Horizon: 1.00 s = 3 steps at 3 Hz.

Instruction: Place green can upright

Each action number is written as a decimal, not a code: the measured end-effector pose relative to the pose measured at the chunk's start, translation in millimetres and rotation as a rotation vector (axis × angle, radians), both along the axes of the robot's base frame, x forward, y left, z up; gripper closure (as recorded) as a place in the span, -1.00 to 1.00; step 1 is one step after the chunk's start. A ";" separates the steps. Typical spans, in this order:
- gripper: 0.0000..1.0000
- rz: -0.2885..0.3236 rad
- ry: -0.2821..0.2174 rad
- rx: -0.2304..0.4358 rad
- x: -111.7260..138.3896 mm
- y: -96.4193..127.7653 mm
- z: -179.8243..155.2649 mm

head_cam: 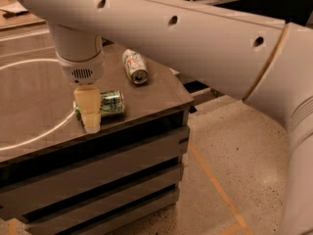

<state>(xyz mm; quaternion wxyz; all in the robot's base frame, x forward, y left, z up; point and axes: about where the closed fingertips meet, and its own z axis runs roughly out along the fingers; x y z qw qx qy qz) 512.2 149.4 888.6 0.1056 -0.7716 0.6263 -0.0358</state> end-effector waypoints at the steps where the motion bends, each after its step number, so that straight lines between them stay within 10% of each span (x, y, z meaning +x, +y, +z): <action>1: -1.00 0.001 0.007 -0.004 -2.4 8.8 -14.7; 3: -0.20 0.022 0.013 -0.004 -9.0 21.1 -34.2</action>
Offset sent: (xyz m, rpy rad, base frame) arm -0.0081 0.0219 -0.0422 -0.0050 0.0216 0.0058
